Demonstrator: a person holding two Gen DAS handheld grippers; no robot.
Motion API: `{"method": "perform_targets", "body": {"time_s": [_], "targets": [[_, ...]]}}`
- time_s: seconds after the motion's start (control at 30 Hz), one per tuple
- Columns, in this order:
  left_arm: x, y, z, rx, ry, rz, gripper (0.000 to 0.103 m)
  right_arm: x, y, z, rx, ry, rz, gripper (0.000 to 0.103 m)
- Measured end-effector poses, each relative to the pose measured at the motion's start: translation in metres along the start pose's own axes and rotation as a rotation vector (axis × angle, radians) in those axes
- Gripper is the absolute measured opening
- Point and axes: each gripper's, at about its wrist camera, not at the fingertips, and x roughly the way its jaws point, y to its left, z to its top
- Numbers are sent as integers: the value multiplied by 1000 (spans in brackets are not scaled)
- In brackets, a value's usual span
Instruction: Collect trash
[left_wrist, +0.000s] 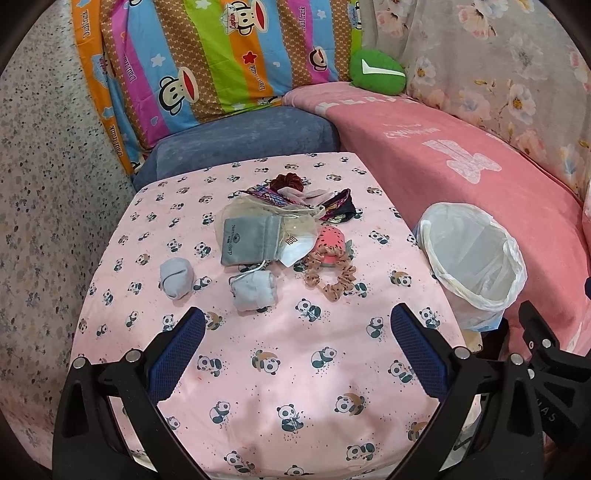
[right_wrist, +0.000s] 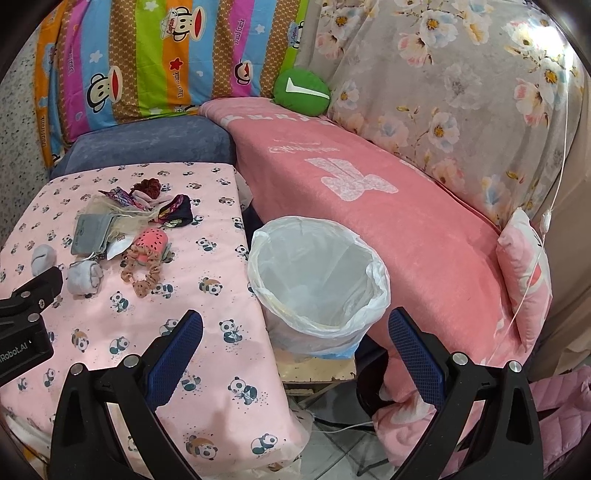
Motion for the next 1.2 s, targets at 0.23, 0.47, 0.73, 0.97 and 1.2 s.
{"method": "perform_targets", "body": {"time_s": [0.23, 0.47, 0.73, 0.97, 1.2], "targets": [[2, 0, -1, 1, 2, 1, 96, 1, -2, 2, 4, -1, 2, 96], [3, -1, -1, -2, 6, 0, 96, 0, -2, 3, 3, -3, 0, 96], [3, -2, -2, 0, 8, 1, 96, -1, -5, 4, 4, -2, -6, 96], [4, -2, -2, 0, 8, 2, 96, -1, -5, 4, 2, -1, -6, 96], [4, -3, -2, 3, 8, 2, 96, 0, -5, 4, 3, -2, -5, 96]]}}
